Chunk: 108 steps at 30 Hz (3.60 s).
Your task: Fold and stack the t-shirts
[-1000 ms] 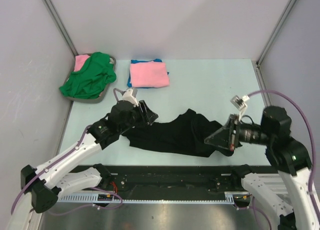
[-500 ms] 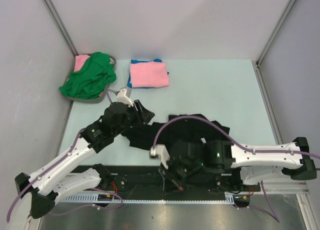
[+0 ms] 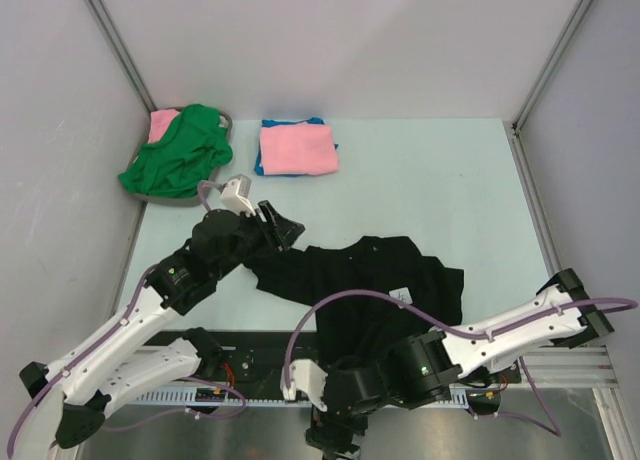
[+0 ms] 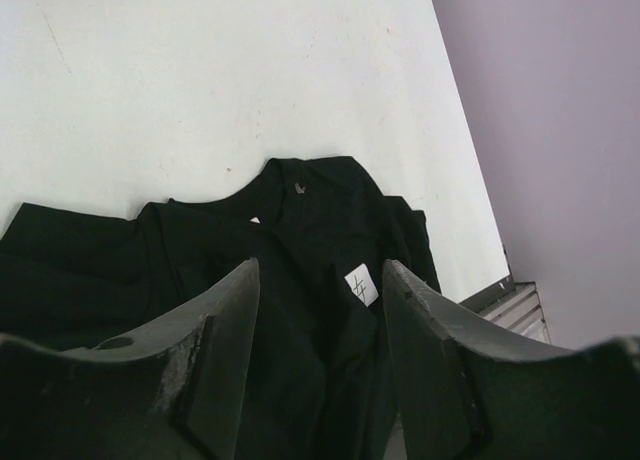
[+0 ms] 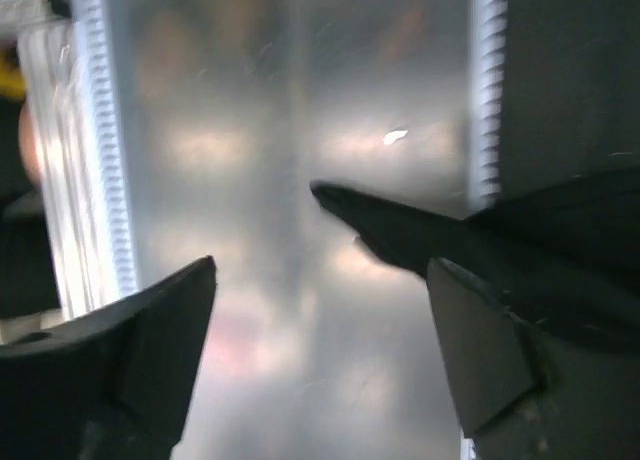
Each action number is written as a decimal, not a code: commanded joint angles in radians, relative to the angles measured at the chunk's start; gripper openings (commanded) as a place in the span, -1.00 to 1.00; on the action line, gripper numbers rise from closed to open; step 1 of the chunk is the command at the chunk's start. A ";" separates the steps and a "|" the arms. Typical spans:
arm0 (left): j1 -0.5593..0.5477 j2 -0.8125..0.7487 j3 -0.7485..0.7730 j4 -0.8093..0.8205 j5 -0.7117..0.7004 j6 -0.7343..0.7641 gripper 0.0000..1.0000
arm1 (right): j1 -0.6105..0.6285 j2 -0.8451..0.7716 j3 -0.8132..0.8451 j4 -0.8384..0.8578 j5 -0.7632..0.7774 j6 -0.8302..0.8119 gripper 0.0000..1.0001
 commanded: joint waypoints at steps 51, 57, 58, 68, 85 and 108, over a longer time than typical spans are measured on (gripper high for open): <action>-0.052 0.613 -0.235 0.414 0.190 -0.036 -0.02 | -0.995 -0.144 -0.135 0.065 0.575 -0.066 0.99; -0.052 0.558 -0.219 0.336 0.156 -0.022 -0.02 | -0.998 -0.150 -0.140 0.073 0.566 -0.069 0.97; -0.050 0.552 -0.218 0.331 0.152 -0.020 -0.03 | -0.998 -0.148 -0.140 0.071 0.566 -0.071 0.97; -0.050 0.604 -0.228 0.378 0.156 -0.023 -1.00 | -1.001 -0.167 -0.154 0.068 0.558 -0.068 0.92; -0.050 0.045 -0.213 -0.004 -0.020 -0.077 -1.00 | -1.035 -0.106 -0.140 0.194 0.381 -0.143 0.89; -0.064 -0.586 -0.383 -0.447 0.075 -0.277 -1.00 | -0.989 0.666 0.363 0.239 -0.086 -0.284 0.85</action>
